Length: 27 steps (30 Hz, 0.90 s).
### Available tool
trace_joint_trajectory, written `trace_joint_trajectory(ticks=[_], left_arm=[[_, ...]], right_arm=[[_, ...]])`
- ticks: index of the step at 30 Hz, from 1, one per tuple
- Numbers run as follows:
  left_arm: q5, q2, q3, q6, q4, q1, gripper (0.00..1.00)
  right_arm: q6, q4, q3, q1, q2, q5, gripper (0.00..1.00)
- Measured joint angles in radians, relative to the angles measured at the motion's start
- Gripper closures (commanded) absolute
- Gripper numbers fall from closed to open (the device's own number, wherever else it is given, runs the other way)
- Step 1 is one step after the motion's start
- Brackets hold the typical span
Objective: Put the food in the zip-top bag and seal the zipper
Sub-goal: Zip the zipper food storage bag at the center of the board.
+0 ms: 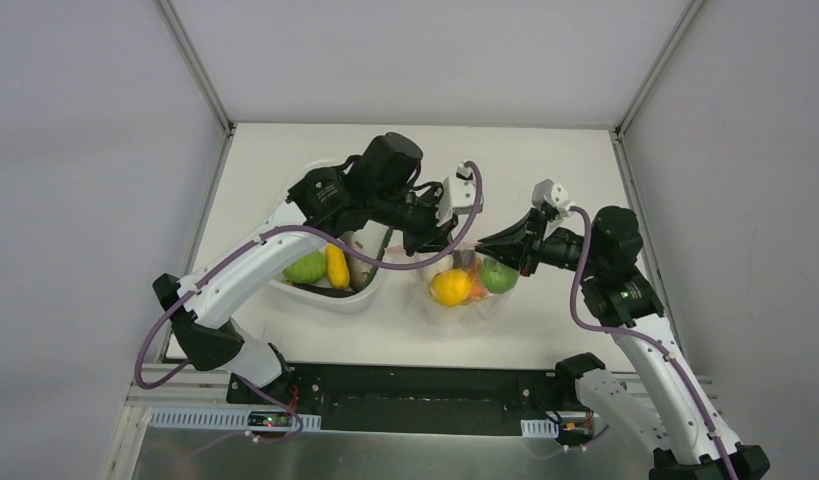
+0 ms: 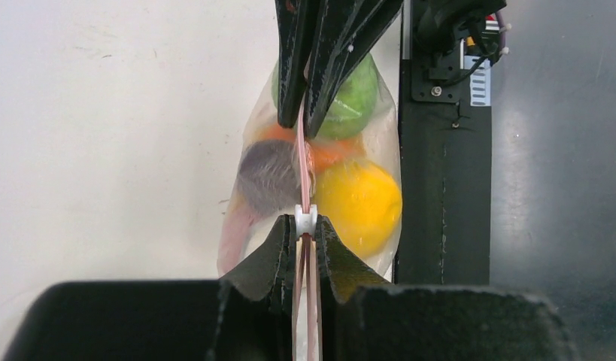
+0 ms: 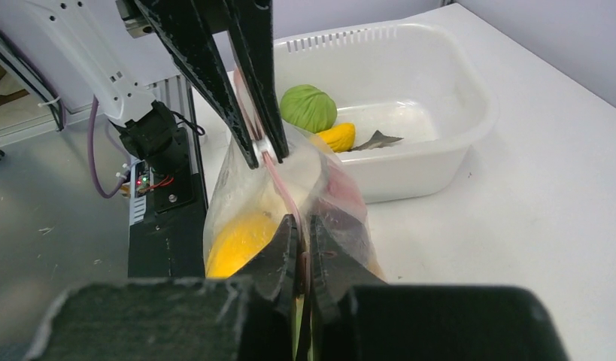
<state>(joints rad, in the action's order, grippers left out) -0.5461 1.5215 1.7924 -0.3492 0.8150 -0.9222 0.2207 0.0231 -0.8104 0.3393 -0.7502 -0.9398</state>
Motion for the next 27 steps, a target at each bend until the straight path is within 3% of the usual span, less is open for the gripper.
trace_joint_trajectory(ticks=[11,27], left_arm=[[0.029,-0.206,-0.240,0.002,-0.076,0.103,1.00],[0.061,-0.303,-0.328,-0.007,-0.072,0.159,1.00]], right_arm=[[-0.012,0.005,0.021,0.002,0.031,0.126,1.00],[-0.046,-0.003,0.039,0.002,0.054,0.259,1.00]])
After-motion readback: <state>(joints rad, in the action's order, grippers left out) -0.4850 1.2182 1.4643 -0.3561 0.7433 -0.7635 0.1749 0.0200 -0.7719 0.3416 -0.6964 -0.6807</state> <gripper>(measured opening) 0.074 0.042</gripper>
